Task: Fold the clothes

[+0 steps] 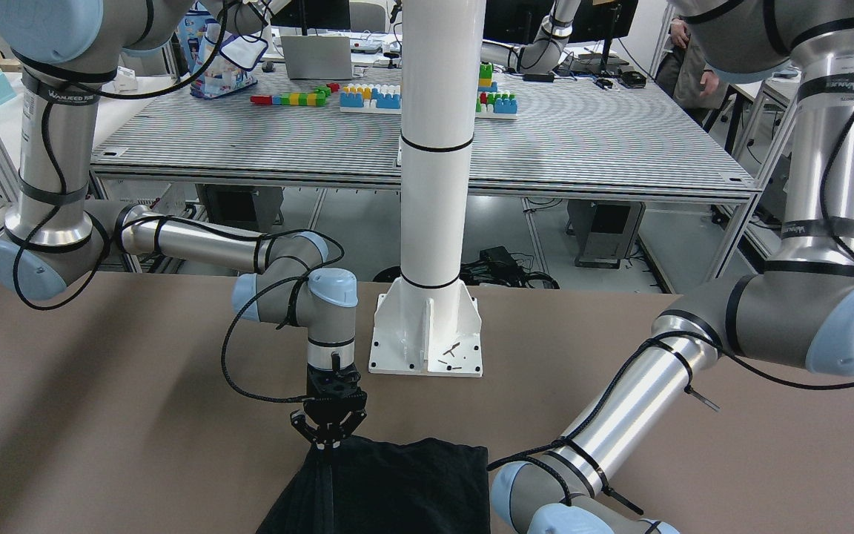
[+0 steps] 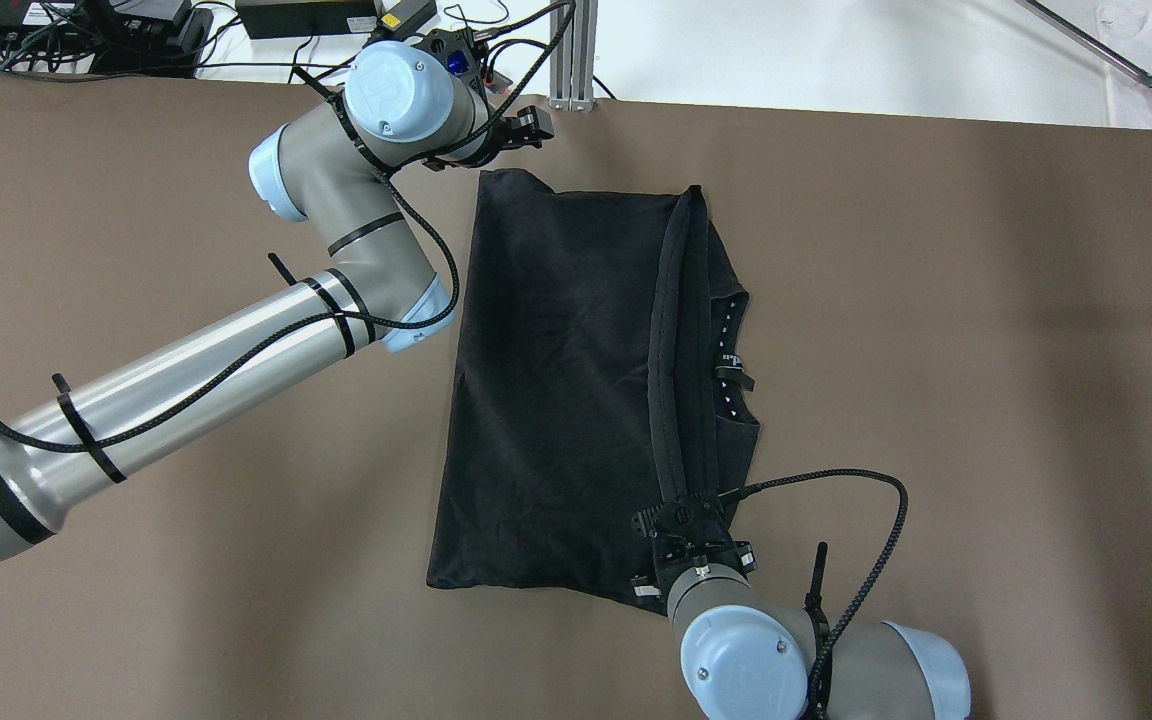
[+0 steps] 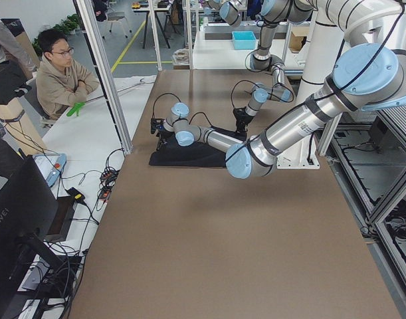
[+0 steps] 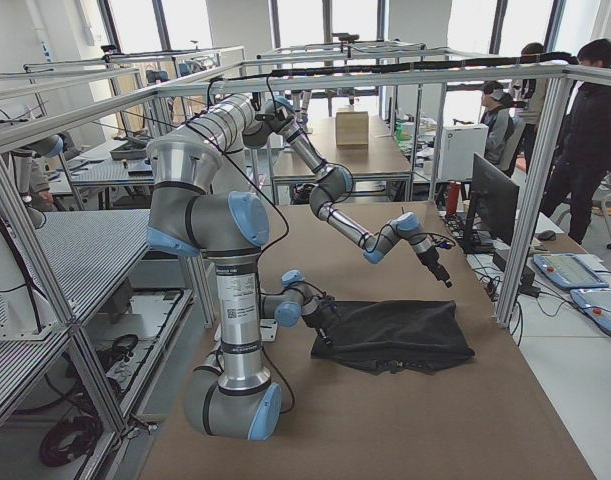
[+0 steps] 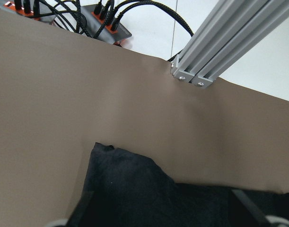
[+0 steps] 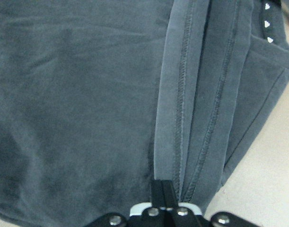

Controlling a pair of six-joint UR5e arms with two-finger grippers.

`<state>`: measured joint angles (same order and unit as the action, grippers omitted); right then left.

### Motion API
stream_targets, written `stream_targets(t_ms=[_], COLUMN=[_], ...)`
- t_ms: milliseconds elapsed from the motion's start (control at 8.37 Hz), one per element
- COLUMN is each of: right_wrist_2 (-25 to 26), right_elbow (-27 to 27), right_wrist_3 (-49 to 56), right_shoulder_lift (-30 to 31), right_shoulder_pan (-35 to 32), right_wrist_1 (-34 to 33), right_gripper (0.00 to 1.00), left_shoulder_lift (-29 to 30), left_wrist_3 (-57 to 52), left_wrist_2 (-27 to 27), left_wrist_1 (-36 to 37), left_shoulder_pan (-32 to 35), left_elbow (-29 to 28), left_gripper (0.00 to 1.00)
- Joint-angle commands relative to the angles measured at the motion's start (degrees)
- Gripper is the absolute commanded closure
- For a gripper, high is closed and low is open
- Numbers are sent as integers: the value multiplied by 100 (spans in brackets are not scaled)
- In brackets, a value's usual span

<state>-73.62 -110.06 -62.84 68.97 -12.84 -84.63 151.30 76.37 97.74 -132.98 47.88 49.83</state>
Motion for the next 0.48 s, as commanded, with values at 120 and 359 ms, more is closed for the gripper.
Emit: stream_targets(t_ms=[120,359], right_wrist_2=[-169,-144], right_elbow=[-401,-604], right_wrist_3=[605,686], right_shoulder_lift=[264,721], right_shoulder_pan=[-130,-210], right_wrist_1=[17,78], right_gripper=[100,100], left_shoulder_lift=[13,4], left_wrist_3=[0,9], left_wrist_2=[0,0], left_wrist_1=[0,0], left_shoulder_pan=[2,2], left_elbow=[0,9], left_gripper=[0,0])
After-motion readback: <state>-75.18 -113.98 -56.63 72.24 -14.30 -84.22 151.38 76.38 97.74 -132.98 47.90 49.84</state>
